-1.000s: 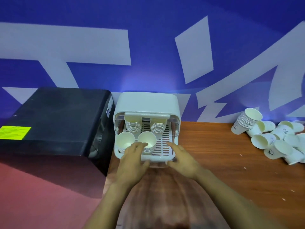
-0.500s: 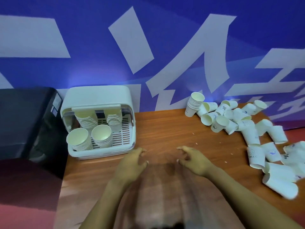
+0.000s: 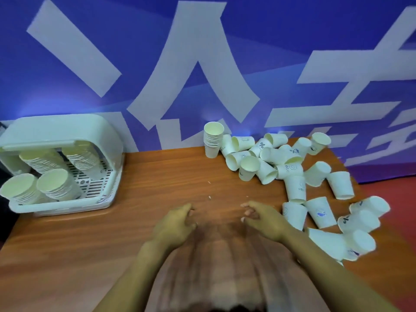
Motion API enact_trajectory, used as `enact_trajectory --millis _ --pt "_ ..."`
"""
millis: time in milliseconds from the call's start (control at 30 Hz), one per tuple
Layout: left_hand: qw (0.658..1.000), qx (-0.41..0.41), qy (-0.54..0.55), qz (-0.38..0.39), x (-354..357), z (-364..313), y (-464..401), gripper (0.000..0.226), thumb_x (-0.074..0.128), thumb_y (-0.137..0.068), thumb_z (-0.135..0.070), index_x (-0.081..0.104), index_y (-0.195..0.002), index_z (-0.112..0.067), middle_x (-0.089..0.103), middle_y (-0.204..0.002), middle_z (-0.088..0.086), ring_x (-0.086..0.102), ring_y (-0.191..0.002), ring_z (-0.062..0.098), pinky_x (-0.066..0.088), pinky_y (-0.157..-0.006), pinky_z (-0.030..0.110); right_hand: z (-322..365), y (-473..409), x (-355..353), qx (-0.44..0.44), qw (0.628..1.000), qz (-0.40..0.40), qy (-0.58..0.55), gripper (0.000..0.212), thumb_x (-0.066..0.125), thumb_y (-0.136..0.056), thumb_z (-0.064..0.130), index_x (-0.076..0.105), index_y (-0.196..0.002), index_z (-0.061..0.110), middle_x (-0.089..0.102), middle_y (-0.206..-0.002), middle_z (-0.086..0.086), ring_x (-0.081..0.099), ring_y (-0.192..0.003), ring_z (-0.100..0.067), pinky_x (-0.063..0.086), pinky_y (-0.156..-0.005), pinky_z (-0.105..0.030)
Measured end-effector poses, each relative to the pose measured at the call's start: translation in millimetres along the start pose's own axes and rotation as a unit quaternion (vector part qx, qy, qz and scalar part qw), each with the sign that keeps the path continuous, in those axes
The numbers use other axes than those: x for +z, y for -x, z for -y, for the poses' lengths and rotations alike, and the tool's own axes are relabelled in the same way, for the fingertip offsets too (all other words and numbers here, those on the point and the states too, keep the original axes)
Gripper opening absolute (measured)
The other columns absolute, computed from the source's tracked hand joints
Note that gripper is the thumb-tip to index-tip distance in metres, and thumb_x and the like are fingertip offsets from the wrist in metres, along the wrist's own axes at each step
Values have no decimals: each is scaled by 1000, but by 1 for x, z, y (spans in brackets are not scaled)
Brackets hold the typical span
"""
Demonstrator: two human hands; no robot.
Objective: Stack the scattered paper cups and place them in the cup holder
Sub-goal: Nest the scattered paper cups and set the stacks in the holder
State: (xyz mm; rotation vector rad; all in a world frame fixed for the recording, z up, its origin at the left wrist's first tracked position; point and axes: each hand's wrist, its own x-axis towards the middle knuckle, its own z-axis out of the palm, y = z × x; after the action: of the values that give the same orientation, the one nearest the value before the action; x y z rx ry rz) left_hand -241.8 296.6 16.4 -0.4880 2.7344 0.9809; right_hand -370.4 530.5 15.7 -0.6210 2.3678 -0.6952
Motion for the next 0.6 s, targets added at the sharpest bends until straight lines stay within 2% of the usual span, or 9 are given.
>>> enact_trajectory --millis 133,200,267,367,467,533,600 --pt "1000 3 18 23 61 -63 -22 39 62 -85 -30 52 -122 -26 59 -121 1 55 -112 22 45 -92 31 -69 20 -49 13 999 -34 25 16 67 -85 27 58 -97 24 62 -93 5 60 -88 -13 50 -86 -37" --pt "998 12 17 52 87 -90 -27 44 62 -87 -28 49 -129 -22 57 -127 4 52 -117 21 39 -95 25 -98 33 -67 32 999 -21 37 22 67 -84 27 60 -105 24 62 -97 6 60 -87 -13 50 -84 -34" --pt "997 18 10 69 106 -113 -33 48 61 -87 -30 46 -132 -23 56 -129 2 52 -118 20 38 -94 24 -120 47 -80 45 998 -12 47 30 69 -81 32 58 -109 31 62 -99 9 60 -87 -9 49 -83 -30" --pt "997 7 -6 73 128 -140 -49 53 61 -86 -39 41 -134 -27 54 -131 1 51 -121 22 42 -98 33 -144 65 -90 34 996 1 78 26 74 -74 41 54 -90 39 60 -89 14 57 -81 -6 49 -73 -27" --pt "996 -18 -31 83 144 -166 -67 61 58 -86 -44 33 -140 -27 44 -140 2 44 -127 26 40 -103 41 -157 77 -90 12 990 32 137 39 76 -69 48 58 -99 32 58 -87 13 55 -79 -8 42 -67 -21" --pt "995 -30 -39 88 153 -183 -76 67 57 -87 -45 26 -144 -29 37 -146 1 40 -130 28 39 -104 43 -163 81 -85 5 981 48 188 49 73 -68 55 57 -108 31 58 -94 13 53 -82 -6 41 -67 -22" --pt "994 -40 -31 101 163 -198 -83 72 56 -87 -46 20 -147 -31 32 -149 1 37 -133 29 36 -106 47 -167 84 -79 4 969 62 239 56 67 -69 58 54 -116 31 59 -107 11 55 -94 -10 44 -74 -25"
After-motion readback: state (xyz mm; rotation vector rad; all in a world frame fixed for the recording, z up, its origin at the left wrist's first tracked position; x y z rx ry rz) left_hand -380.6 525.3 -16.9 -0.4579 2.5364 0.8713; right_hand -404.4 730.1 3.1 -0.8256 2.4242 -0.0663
